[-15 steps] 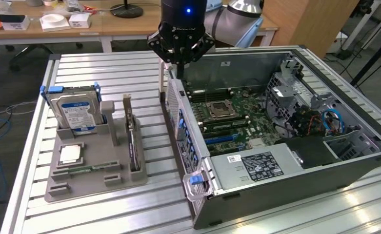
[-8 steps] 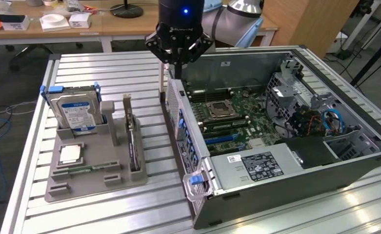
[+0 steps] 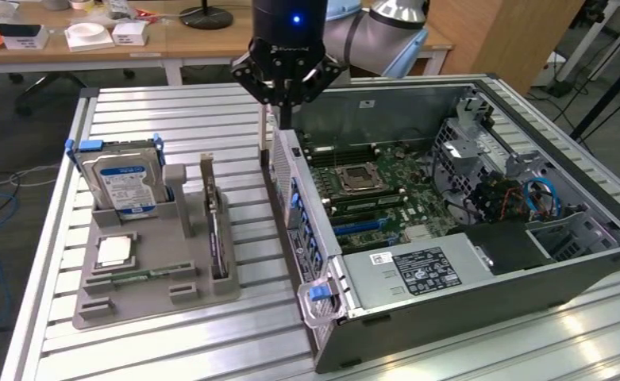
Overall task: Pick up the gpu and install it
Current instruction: 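Reach for the gpu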
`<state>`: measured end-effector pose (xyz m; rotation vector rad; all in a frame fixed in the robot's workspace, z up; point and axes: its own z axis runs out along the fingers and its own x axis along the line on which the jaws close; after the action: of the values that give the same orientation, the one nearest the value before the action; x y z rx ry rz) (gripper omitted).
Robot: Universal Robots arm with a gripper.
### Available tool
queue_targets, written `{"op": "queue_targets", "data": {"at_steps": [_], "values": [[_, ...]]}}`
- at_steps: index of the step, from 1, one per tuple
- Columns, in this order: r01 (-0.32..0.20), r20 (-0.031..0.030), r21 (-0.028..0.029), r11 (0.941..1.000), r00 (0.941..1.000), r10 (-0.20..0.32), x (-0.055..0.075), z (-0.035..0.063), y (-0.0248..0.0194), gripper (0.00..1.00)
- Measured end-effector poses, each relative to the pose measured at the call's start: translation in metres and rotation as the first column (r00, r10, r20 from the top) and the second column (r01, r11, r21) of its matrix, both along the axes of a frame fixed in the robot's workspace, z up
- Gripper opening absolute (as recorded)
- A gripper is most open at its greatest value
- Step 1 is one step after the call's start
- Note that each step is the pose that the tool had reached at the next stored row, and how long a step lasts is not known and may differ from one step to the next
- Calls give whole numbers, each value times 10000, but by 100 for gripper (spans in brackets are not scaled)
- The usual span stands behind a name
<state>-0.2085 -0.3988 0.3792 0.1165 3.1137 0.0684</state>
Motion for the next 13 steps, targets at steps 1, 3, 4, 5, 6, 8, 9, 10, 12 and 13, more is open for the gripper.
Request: {"op": "queue_targets", "data": {"at_steps": [1,3,4,5,6,8,9,10,12,13], "values": [[0,1,0,10000,10000,0,-7,-1,0,11],[1,1,0,10000,10000,-1,-24,-4,0,11],[1,0,0,10000,10000,-1,-32,-6,0,11],[1,0,0,10000,10000,-1,-40,-7,0,11],[1,0,-1,10000,10000,-1,-49,-9,0,11],[0,0,0,10000,10000,0,-67,-12,0,11],[1,1,0,10000,10000,-1,-76,-14,0,11],[1,0,0,10000,10000,-1,-85,-15,0,11],[1,1,0,10000,10000,-1,-104,-18,0,11],[0,0,0,10000,10000,0,-113,-20,0,11]]}}
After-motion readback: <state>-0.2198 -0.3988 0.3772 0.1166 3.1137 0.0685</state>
